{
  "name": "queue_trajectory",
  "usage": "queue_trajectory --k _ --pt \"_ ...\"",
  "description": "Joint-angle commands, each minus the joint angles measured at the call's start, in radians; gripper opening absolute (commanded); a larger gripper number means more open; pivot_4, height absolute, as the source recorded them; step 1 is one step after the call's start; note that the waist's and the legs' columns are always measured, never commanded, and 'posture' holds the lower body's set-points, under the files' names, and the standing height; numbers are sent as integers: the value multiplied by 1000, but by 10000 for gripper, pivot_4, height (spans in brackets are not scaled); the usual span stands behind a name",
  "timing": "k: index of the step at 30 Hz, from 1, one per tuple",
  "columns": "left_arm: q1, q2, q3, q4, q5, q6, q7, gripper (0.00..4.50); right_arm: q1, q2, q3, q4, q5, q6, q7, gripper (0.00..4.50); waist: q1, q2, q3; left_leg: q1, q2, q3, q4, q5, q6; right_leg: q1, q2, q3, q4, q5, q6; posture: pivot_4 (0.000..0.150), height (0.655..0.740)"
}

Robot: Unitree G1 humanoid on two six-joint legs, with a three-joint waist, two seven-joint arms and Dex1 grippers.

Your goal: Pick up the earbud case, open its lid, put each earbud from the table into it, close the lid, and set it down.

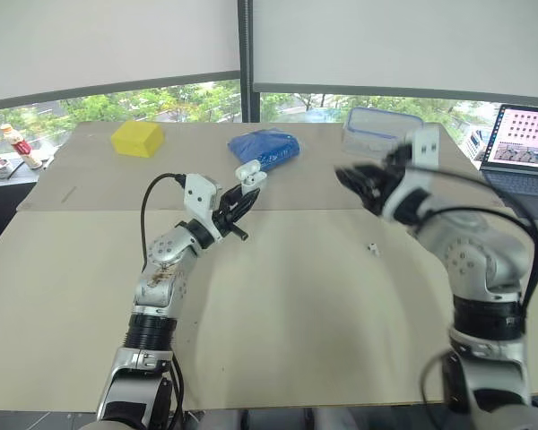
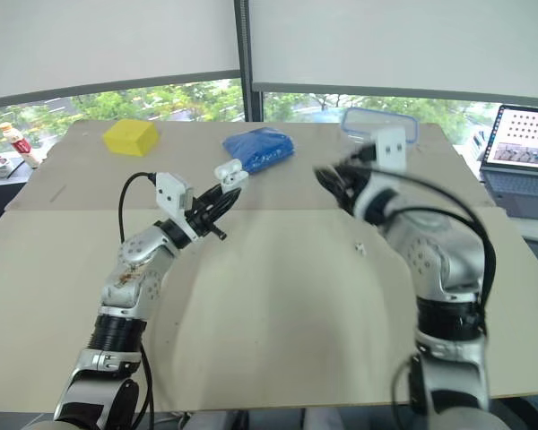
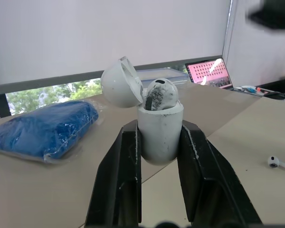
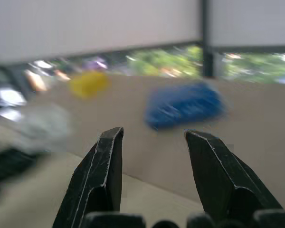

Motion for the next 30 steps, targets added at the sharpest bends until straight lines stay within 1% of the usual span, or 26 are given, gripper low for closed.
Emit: queue_trajectory --k 1,4,7,12,21,30 --pt "-11 6 10 -21 1 -27 4 5474 62 -59 45 35 -128 -102 22 23436 -5 0 0 0 0 0 0 0 0 0 0 0 0 0 0 1500 7400" --pt "-14 10 8 -19 0 -24 2 5474 121 -87 73 72 -191 -174 58 23436 -12 0 0 0 1 1 -1 0 0 -1 1 1 0 0 0 1500 7400" --pt "-19 14 7 -15 -1 -22 -2 5474 136 -39 23 95 -169 -145 28 23436 -13 0 0 1 2 2 -1 0 0 0 1 1 0 0 0 1500 7400" --pt "-21 21 7 -13 1 -18 -3 5474 145 7 -13 100 -173 -123 9 23436 -4 0 0 1 3 1 -1 0 0 0 1 1 0 0 0 1500 7400" --pt "-17 22 1 -20 2 -15 3 5474 171 28 21 129 -233 -126 -9 23436 -1 0 0 1 2 1 -1 0 0 0 1 1 0 0 0 1500 7400" --pt "-6 23 2 -25 1 -15 4 5474 168 50 8 183 -242 -132 2 23436 -4 0 0 1 2 1 0 0 0 0 1 1 0 0 0 1500 7400"
